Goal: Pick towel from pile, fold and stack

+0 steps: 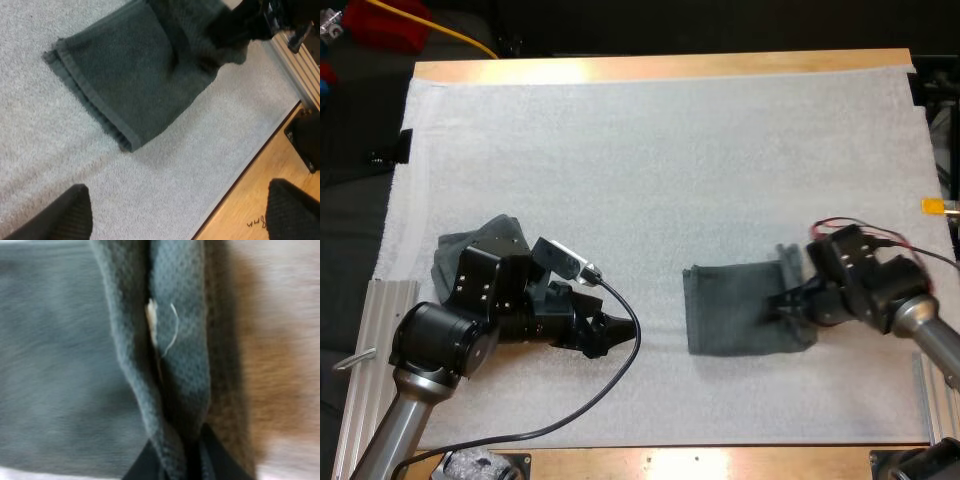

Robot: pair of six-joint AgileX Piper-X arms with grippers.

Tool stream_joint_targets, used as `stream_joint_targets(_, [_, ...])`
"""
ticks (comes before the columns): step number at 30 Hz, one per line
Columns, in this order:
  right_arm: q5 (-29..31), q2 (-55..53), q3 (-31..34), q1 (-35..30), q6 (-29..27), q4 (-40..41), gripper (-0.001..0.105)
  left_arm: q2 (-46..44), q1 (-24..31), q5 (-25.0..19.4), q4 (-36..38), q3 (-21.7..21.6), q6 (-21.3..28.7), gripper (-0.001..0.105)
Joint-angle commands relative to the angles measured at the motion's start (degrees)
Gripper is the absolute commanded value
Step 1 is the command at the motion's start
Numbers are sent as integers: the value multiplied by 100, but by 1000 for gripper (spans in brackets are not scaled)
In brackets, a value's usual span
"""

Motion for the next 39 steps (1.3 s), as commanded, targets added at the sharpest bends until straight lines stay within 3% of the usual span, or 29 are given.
stream_joint_targets(1, [-63,-23,-42,93,145,-97,2,-25,0,70,-1,-12,-51,70])
stream_joint_targets(13, [-1225,790,-42,722,1364,-1482,2,-25,0,332,-1,-12,-51,70])
stream_joint_targets(28, [-1596,1660,-42,1007,1858,-2145,4,-25,0,332,-22,-12,-37,70])
stream_joint_targets(29, [-1609,1667,-42,1007,1861,-2145,8,-25,0,332,-22,-12,-37,70])
stream_joint_targets(30, [-1889,1668,-42,1007,1860,-2274,40,-25,0,332,-22,-12,-37,70])
stream_joint_targets(33, [-2396,1642,-42,1026,1860,-2668,64,-25,0,332,-22,-12,-37,70])
stream_joint_targets(39, [-2588,1486,-42,1340,1886,-3035,64,-25,0,332,-22,-12,-29,70])
